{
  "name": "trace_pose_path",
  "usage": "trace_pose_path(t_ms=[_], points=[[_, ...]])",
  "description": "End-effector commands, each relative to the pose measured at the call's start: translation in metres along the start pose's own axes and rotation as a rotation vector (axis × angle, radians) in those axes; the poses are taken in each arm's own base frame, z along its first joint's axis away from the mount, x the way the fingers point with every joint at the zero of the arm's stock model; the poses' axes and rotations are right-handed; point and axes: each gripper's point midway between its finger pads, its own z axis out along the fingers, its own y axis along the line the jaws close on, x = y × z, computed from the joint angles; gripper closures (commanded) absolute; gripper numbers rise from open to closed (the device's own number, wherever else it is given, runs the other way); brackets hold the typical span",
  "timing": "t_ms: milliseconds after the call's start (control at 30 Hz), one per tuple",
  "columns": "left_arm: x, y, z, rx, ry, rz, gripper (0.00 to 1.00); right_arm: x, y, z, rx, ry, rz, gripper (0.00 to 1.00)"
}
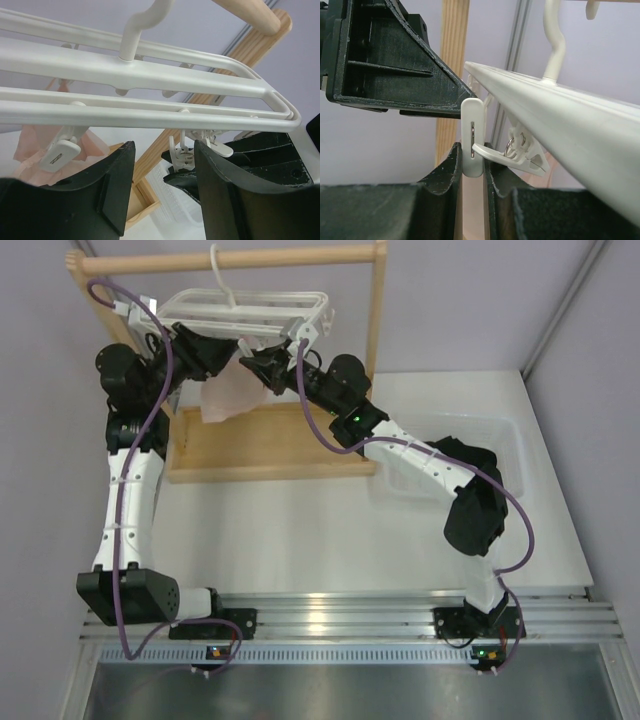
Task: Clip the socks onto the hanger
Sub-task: Open the clamp at the hanger.
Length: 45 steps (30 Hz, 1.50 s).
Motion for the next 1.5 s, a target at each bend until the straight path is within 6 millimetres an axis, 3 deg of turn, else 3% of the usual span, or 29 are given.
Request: trace_pose_path(t_ms=[0, 467, 800, 1167, 1467], points=[[-0.007, -0.036, -0.005, 0.134, -0.008, 0.035, 0.44, -0.019, 0.003, 0.001, -0.021, -0.036, 0.003, 1.0], [-0.01, -0.04, -0.014, 0.12, -0.041, 0.02, 0.41, -0.02, -0.002, -0.002, -0.008, -0.033, 0.011, 1.0], [-0.027, -0.042, -0.026, 0.084, -0.088, 0.033, 0.4, -0.02, -0.005, -0.004, -0.005, -0.035, 0.014, 1.0], [-0.017, -0.042, -0.012, 0.133, -0.017, 0.019, 0.35, -0.018, -0.003, -0.005, -0.013, -0.036, 0.009, 1.0], [-0.017, -0.03, 0.002, 0.076, -0.007, 0.049, 0.43, -0.017, -0.002, -0.005, -0.021, -0.034, 0.008, 1.0]])
